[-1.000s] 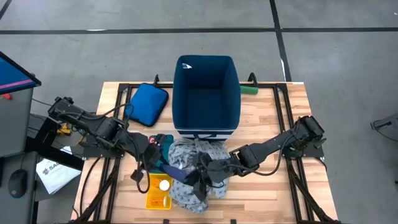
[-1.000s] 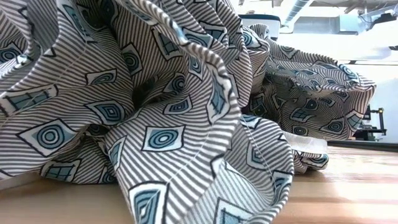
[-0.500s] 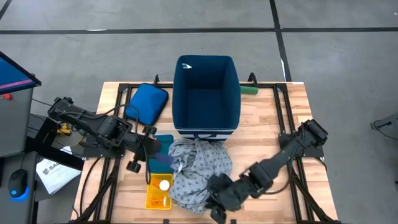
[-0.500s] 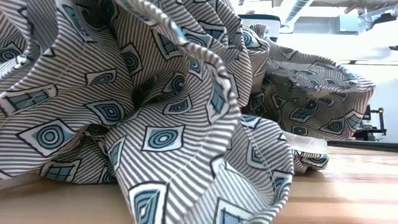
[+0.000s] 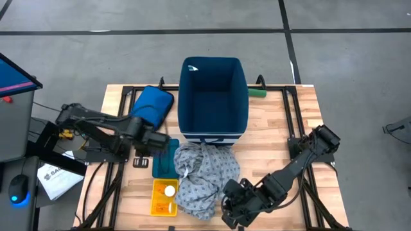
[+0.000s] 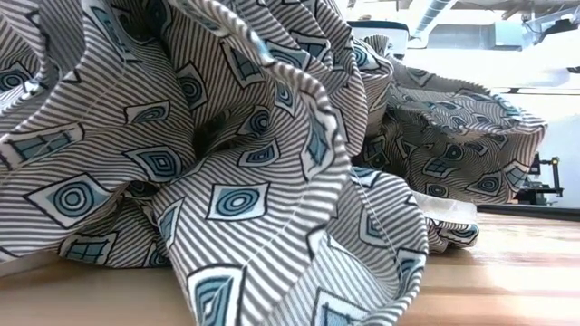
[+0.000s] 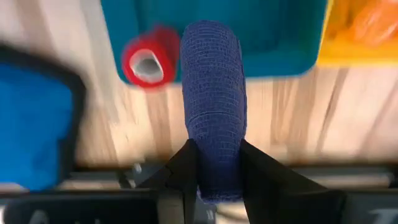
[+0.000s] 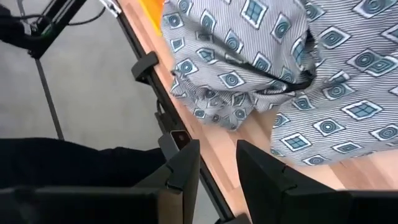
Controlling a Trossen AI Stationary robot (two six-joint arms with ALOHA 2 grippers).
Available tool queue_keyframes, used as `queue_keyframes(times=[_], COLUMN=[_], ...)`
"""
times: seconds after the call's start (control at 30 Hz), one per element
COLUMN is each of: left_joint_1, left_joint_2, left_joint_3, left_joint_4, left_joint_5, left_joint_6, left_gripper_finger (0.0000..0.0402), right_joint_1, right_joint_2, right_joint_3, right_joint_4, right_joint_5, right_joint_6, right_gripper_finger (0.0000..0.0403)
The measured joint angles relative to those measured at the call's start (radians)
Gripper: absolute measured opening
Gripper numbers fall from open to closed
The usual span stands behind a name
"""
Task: Pick & place medical supplies in basket/bin
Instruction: Put the blue bandage into the blue bin
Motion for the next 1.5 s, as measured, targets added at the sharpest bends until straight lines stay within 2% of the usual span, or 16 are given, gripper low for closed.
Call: queue_keyframes(times=[0.13, 0.3, 0.5, 0.8, 0.97, 1.2, 1.5], left_joint_1=[0.008, -0.022, -0.019, -0.004, -0.004, 0.001, 0.054], left_joint_2=[0.096, 0.177, 0.239, 0.369, 0.400, 0.419, 0.419], left_joint_3=[0.005, 0.048, 0.099, 0.103, 0.103, 0.103, 0.103], left_joint_4=[-0.051, -0.047, -0.049, -0.033, 0.037, 0.053, 0.046], left_joint_5=[0.081, 0.210, 0.208, 0.202, 0.193, 0.189, 0.237], left_joint_6=[0.035, 0.006, -0.024, 0.012, 0.052, 0.103, 0.164], left_gripper_finger=[0.0085, 0.0085, 0.0085, 0.0085, 0.0086, 0.0089, 0.0135], right_joint_1=[0.000, 0.004, 0.014, 0.020, 0.039, 0.057, 0.068], right_joint_2=[0.000, 0.000, 0.000, 0.000, 0.000, 0.000, 0.001], right_joint_3=[0.000, 0.000, 0.000, 0.000, 0.000, 0.000, 0.000], right_joint_4=[-0.011, -0.010, -0.014, -0.032, -0.052, -0.080, -0.085], right_joint_5=[0.003, 0.004, 0.035, 0.056, 0.056, 0.057, 0.099], right_joint_6=[0.014, 0.025, 0.024, -0.002, -0.003, -0.002, -0.005], right_gripper_finger=[0.0103, 0.0103, 0.0103, 0.0103, 0.0103, 0.0103, 0.0103])
